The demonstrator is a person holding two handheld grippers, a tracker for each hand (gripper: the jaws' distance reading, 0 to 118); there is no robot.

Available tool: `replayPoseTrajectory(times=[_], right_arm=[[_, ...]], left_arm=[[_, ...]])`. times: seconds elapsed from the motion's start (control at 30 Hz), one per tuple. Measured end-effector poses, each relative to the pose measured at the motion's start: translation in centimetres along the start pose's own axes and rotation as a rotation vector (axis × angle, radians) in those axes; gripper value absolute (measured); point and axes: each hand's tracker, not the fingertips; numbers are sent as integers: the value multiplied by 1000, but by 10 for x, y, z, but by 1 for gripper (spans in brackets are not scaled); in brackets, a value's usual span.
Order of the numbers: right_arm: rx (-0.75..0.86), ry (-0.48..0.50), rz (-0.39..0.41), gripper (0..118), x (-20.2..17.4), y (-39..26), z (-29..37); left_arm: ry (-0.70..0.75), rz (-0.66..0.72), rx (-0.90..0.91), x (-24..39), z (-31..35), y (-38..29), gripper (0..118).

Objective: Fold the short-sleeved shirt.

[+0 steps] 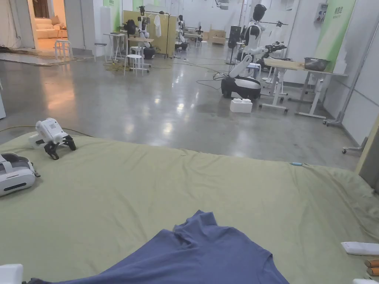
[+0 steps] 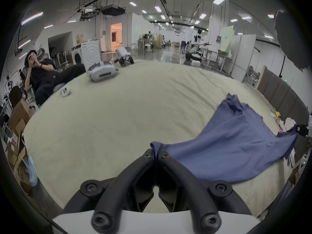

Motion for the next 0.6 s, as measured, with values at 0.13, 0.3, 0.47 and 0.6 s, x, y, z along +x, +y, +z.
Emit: replayPoseTrajectory(times=[0.13,0.3,0.47,0.6], right_arm=[[-43,7,-40,2,-5,-33,-12],[62,8,-20,64,-20,-27,4],[269,44,-13,85,-57,8,40],[378,64,-60,84,-88,29,54]], left_arm=[[3,28,-14,-6,-10,-14,8],[76,-9,57,4,8,-5,53],[100,-82,221,36,39,18,53],[64,-101,357,80,67,34,53]])
